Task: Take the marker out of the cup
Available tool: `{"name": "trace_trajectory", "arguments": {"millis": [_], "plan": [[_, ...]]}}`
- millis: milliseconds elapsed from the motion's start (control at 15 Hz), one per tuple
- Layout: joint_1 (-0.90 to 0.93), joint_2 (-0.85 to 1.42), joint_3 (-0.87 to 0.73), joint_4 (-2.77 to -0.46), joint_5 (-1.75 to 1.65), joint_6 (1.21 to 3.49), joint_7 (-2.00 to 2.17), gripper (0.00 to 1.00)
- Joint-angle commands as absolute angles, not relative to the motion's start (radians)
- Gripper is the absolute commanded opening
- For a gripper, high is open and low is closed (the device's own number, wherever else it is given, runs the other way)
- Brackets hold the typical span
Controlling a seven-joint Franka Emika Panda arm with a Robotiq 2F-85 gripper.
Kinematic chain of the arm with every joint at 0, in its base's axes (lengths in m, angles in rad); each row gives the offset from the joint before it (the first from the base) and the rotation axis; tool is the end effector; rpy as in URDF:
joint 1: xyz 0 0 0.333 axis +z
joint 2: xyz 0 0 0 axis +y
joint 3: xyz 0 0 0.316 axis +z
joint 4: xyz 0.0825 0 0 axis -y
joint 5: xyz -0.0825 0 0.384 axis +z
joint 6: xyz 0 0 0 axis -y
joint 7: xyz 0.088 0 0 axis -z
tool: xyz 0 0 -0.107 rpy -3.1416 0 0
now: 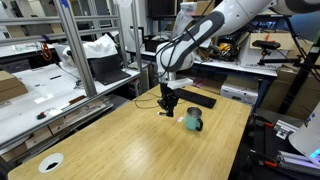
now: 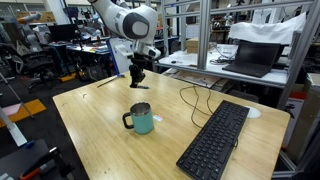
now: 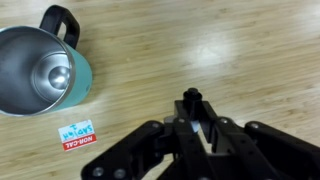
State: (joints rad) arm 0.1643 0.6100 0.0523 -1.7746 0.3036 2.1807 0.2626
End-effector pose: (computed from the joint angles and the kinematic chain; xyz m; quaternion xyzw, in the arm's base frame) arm 0.6214 0.1460 0.2016 -0.9785 0.1244 0.1290 0.1020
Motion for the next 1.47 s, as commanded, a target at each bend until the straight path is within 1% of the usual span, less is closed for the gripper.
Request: {"name": "trace_trajectory", "arguments": {"millis": [0, 200, 600, 667, 733, 800, 1067, 1200, 1267, 1333, 1400], "plan": [[0.175, 0.645, 0.059, -1.815, 0.292, 2.289, 0.300, 0.05], [0.186, 0.714, 0.052, -1.799, 0.279, 2.314, 0.325, 0.05], [0.174, 0.784, 0.060, -1.749, 0.272, 2.269, 0.319, 0.05], [0.166, 0.783, 0.067, -1.743, 0.277, 2.249, 0.309, 0.44], [0.159, 0.778, 0.071, -1.740, 0.282, 2.235, 0.301, 0.44], [0.155, 0.773, 0.074, -1.737, 0.285, 2.222, 0.296, 0.50], [0.145, 0.738, 0.070, -1.733, 0.289, 2.197, 0.291, 0.79], [0.147, 0.703, 0.058, -1.744, 0.280, 2.233, 0.297, 0.92], [0.142, 0.675, 0.055, -1.749, 0.282, 2.238, 0.300, 0.98], [0.133, 0.649, 0.054, -1.751, 0.286, 2.231, 0.298, 1.00], [0.128, 0.619, 0.053, -1.755, 0.291, 2.221, 0.304, 1.00]]}}
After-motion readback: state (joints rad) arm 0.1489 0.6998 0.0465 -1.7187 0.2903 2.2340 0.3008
